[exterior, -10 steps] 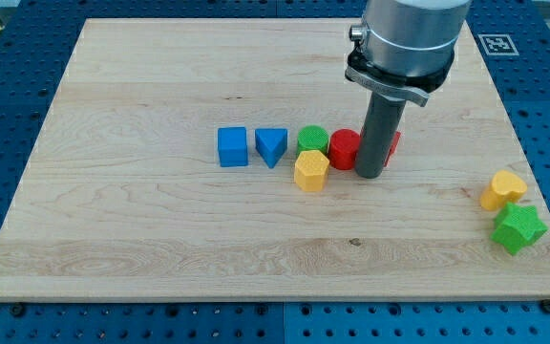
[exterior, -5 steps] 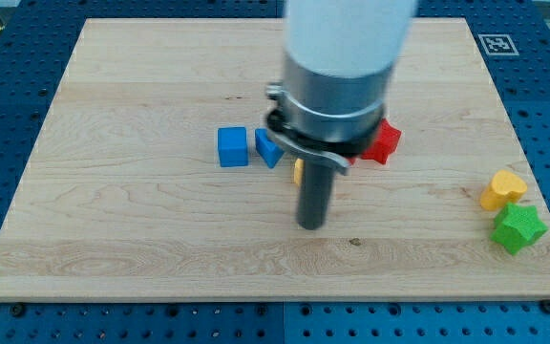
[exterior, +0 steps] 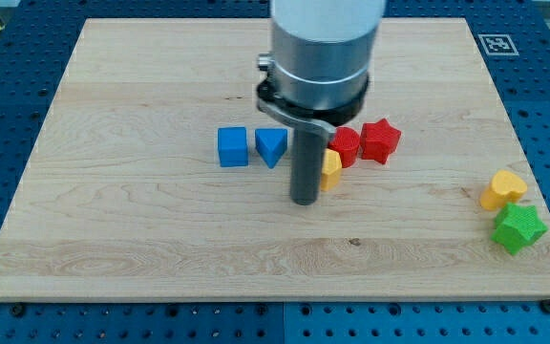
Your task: Move the yellow hexagon closer to the yellow heart
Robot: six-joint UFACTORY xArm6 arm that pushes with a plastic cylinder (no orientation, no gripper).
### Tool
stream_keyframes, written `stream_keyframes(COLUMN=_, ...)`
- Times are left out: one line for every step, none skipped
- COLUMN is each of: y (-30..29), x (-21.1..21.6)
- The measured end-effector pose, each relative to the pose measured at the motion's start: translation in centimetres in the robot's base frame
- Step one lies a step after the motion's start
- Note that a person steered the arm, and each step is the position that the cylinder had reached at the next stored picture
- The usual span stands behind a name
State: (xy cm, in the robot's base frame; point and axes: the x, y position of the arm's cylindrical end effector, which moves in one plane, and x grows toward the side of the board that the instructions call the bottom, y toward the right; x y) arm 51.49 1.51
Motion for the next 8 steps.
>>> stream_keyframes(y=-1.7, x=-0.7)
stream_keyframes(y=-1.7, x=-0.7)
stream_keyframes(y=-1.7, x=-0.7)
stream_keyframes(y=-2.9, x=-0.7)
stream_keyframes(y=-2.9, x=-0.8)
stream_keyframes(y=-2.9, x=-0.9)
stream_keyframes(y=-2.9, x=-0.9)
stream_keyframes(y=-4.3, x=-1.2)
